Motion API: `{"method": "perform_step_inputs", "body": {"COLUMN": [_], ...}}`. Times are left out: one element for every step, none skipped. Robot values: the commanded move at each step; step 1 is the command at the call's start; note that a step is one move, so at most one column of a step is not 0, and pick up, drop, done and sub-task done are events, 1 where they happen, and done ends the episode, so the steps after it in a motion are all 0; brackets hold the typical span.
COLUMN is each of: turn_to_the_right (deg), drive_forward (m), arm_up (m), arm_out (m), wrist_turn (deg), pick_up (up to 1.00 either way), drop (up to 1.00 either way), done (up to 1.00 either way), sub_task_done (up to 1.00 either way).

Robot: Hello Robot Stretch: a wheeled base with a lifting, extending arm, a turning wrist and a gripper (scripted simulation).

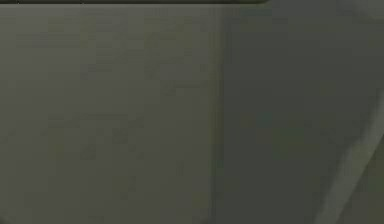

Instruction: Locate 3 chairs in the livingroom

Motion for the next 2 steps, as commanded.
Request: {"method": "perform_step_inputs", "body": {"turn_to_the_right": [-45.0, 0.0], "drive_forward": [0.0, 0.4], "arm_up": [0.0, 0.0], "arm_out": [0.0, 0.0], "wrist_turn": [0.0, 0.0], "pick_up": [0.0, 0.0], "drop": [0.0, 0.0], "done": [0.0, 0.0], "sub_task_done": [0.0, 0.0]}}
